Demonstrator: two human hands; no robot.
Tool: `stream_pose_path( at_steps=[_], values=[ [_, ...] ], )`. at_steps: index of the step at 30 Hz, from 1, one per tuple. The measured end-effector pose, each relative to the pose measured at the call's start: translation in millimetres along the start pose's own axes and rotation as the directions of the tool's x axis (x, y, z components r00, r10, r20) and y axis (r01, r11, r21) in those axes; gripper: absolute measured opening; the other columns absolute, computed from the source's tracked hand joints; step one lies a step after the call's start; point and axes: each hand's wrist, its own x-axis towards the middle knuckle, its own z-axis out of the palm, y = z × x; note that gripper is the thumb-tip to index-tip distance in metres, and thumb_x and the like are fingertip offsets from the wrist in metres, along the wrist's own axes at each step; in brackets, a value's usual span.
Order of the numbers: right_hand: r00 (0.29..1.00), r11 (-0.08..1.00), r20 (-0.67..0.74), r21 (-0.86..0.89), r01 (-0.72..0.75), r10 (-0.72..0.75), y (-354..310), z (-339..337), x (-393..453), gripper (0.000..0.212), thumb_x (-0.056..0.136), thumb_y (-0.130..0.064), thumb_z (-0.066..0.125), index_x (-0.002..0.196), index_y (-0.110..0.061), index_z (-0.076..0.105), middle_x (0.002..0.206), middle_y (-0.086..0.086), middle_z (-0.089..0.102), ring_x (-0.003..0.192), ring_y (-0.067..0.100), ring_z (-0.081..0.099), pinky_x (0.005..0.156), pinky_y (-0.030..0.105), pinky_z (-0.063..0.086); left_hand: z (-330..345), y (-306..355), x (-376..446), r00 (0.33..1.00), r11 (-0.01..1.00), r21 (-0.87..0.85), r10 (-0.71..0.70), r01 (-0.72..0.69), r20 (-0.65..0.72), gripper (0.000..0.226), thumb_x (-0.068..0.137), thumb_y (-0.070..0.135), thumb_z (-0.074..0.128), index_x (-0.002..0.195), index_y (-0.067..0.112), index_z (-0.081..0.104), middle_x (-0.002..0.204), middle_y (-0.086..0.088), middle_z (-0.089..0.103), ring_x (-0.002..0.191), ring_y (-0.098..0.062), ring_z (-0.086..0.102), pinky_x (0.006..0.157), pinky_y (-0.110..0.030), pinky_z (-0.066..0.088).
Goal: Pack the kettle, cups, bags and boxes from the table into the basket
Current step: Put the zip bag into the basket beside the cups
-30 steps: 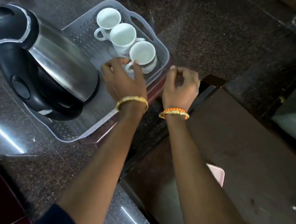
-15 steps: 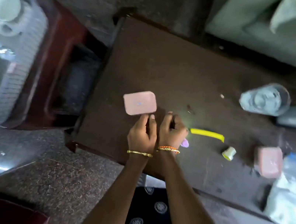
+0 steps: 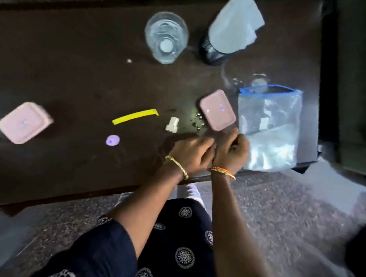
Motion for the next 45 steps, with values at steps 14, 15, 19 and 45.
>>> stream_pose_path(
  at_steps=[14, 15, 19, 45],
  values=[
    [0.986, 0.975, 0.036, -0.159, -0.153, 0.161, 82, -52, 153, 0.034, 0.088, -0.020, 0.052, 0.117, -0.004, 0.052, 0.119, 0.014, 0.057, 0.110, 0.032, 0.054, 0.093, 0.044, 0.041, 109, 107, 78, 0.721, 0.684, -0.264, -0.690, 0.680, 0.068, 0.063, 0.089, 0.028, 0.054, 0.139, 0.001, 0.027, 0.137, -0.022, 0.048, 0.124, -0.037, 0.046, 0.098, -0.040, 0.039],
    [0.982, 0.973, 0.045, -0.150, -0.175, 0.184, 83, -53, 157, 0.035, 0.087, -0.023, 0.053, 0.117, -0.006, 0.050, 0.118, 0.012, 0.057, 0.109, 0.030, 0.054, 0.093, 0.044, 0.041, 110, 108, 82, 0.738, 0.699, -0.289, -0.673, 0.654, 0.045, 0.064, 0.089, 0.026, 0.055, 0.141, 0.003, 0.025, 0.138, -0.021, 0.047, 0.124, -0.036, 0.047, 0.098, -0.039, 0.039],
    [0.961, 0.971, 0.137, -0.027, -0.239, 0.240, 90, -58, 174, 0.041, 0.084, -0.026, 0.061, 0.118, -0.010, 0.046, 0.092, 0.005, 0.058, 0.080, 0.021, 0.057, 0.075, 0.027, 0.042, 102, 104, 94, 0.845, 0.785, -0.420, -0.530, 0.454, -0.077, 0.062, 0.087, 0.005, 0.049, 0.143, 0.009, 0.023, 0.146, -0.014, 0.042, 0.126, -0.031, 0.050, 0.100, -0.036, 0.042],
    [0.748, 0.985, 0.647, 0.020, 0.174, -0.145, 28, -118, 62, 0.024, 0.070, -0.009, 0.078, 0.087, -0.024, 0.072, 0.080, -0.004, 0.063, 0.081, 0.020, 0.059, 0.072, 0.020, 0.045, -37, 41, -17, 0.903, 0.897, -0.099, -0.428, 0.430, 0.042, 0.018, 0.076, 0.006, 0.070, 0.091, 0.015, 0.074, 0.087, -0.009, 0.069, 0.088, -0.034, 0.057, 0.079, -0.049, 0.048]
  ],
)
